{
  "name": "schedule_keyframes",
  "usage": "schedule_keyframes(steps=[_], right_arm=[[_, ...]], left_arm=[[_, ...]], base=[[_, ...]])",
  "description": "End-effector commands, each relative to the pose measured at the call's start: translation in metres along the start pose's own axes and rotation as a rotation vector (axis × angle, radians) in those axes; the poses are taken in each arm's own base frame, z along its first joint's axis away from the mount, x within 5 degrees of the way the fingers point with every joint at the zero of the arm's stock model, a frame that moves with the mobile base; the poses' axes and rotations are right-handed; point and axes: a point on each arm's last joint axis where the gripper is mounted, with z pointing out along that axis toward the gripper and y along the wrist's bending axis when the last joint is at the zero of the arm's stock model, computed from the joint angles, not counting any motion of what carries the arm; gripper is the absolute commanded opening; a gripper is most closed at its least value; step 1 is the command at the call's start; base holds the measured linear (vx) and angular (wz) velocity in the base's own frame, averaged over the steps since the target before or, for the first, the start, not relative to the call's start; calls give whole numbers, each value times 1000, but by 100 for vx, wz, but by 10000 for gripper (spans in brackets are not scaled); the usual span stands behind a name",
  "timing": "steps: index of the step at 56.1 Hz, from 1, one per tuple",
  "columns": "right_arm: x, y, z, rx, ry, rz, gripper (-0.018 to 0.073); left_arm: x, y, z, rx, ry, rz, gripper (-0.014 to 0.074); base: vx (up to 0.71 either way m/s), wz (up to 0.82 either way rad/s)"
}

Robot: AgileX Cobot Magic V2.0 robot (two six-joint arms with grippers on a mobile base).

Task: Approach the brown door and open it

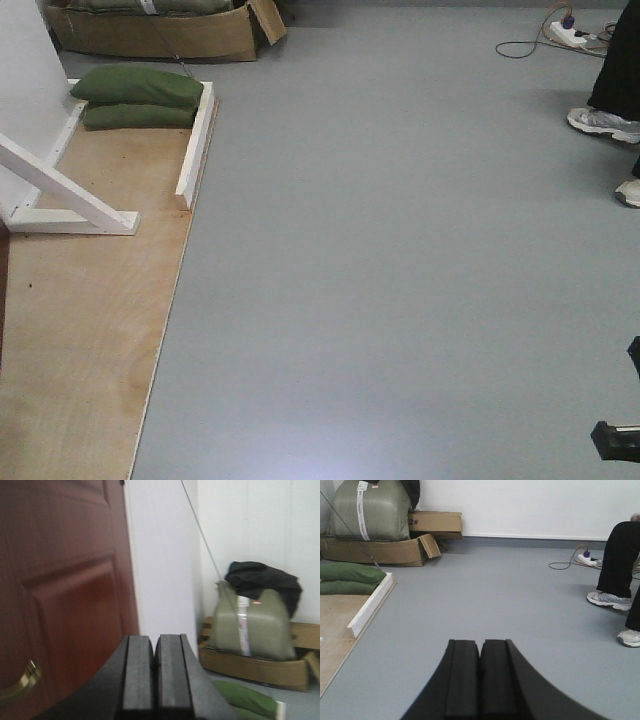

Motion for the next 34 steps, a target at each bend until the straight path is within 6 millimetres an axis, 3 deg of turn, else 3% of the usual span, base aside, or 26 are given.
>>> schedule_keyframes(steps=[1, 18, 30, 34], right_arm=[[-7, 0, -1, 7, -93, -10, 0], [-7, 0, -1, 7, -93, -10, 0], [-7, 0, -1, 7, -93, -10, 0], [-7, 0, -1, 7, -93, -10, 0]], left_arm=[[-39, 3, 11, -21, -120, 82, -3], [-80, 13, 54, -111, -20, 275, -3], [-99, 10, 54, -87, -118, 211, -3], [-105, 7, 53, -52, -192, 68, -3]], base=[[0, 0], [0, 0], [0, 0], [0, 0]])
